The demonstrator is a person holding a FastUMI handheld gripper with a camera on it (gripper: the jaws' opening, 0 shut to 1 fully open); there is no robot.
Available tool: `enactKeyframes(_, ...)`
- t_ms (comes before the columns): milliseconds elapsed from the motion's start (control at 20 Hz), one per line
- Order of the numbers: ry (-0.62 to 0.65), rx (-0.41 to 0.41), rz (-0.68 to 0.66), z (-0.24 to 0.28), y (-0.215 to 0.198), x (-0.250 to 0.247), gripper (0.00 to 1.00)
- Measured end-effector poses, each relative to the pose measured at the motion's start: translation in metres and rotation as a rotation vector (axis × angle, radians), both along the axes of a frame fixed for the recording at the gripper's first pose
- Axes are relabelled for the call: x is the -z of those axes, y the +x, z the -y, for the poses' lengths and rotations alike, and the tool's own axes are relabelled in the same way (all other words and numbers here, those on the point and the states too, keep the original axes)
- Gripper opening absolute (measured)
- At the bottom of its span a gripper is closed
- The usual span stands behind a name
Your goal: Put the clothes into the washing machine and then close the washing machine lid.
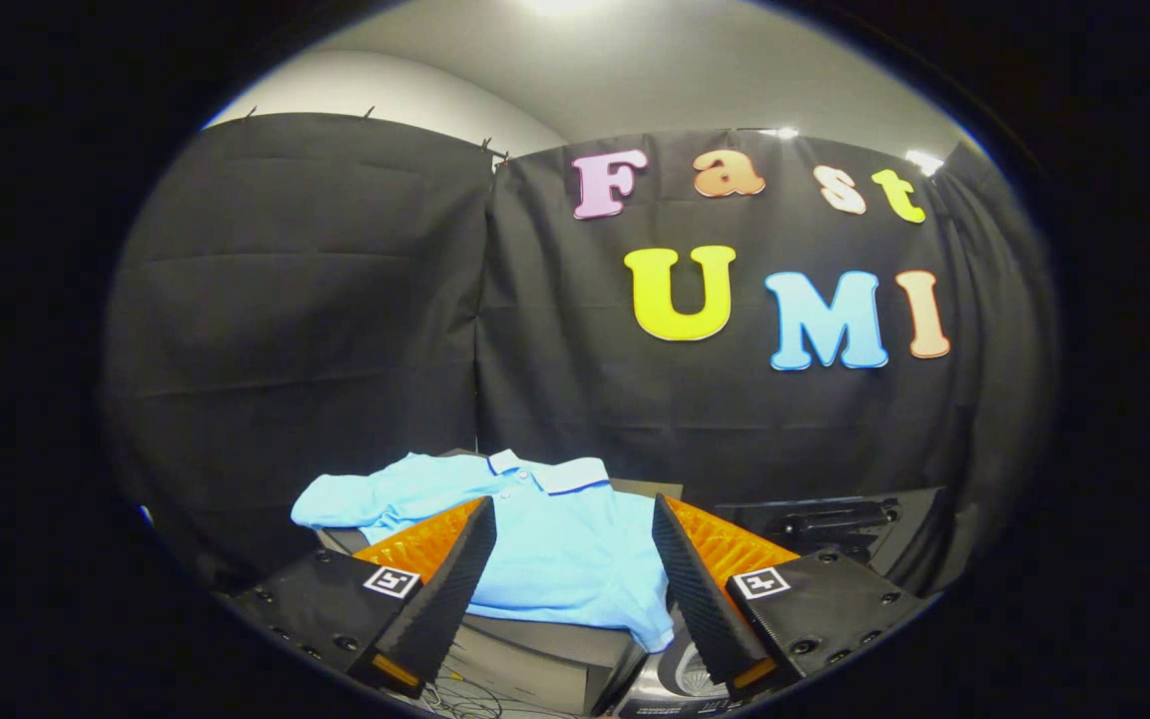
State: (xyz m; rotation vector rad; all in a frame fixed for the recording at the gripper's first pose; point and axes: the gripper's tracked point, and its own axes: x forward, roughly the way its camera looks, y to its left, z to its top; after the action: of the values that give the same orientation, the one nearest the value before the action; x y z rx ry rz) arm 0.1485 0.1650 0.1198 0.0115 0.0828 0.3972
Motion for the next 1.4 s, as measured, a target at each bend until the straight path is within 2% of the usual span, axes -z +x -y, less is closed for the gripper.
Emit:
enactKeyframes(600,-0.172,-0.159,-0.165,-0.080,0.063,0.028,0.98)
enactKeyframes(900,-0.230,-0.273,-0.288,-0.122,0.080,0.047,0.98)
enactKeyframes(1200,-0.266,-0.314,-0.419,-0.142,0.092,0.076,0.98)
enactKeyframes(1400,-0.330,-0.317,-0.445,-0.145,0.099,0.090,0.99)
